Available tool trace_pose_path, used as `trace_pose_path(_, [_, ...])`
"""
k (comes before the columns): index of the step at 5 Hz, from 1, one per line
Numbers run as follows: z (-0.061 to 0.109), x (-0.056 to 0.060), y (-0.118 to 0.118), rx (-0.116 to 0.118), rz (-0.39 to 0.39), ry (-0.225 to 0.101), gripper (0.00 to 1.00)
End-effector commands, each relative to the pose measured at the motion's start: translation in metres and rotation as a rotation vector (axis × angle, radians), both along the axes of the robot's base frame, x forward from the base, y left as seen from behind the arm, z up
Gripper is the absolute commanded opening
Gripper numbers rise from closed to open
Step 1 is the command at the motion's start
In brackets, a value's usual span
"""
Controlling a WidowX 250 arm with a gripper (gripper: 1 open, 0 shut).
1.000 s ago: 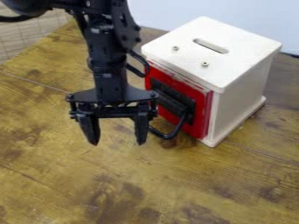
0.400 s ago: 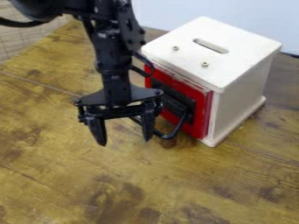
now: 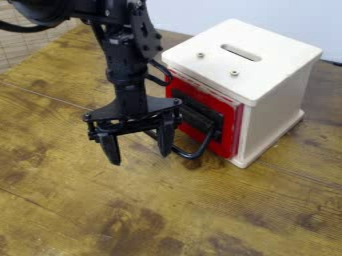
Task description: Open the drawer
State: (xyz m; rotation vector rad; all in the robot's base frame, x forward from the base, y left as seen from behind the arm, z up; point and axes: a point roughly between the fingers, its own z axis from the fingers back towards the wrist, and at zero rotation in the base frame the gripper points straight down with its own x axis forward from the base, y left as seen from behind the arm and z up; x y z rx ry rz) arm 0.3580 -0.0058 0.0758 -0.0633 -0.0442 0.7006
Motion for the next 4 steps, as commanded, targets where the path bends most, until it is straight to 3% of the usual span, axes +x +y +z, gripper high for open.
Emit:
trace_pose_path(1, [0.0146, 0.0161, 0.0097, -0.008, 0.098, -0.078, 1.0])
trace_pose_path(3, [0.0154, 0.0234, 0.0132, -0.022, 0.24, -0.101, 1.0])
trace_pose_path(4, [0.0176, 0.0172, 0.0141, -0.027, 0.324, -0.117, 1.0])
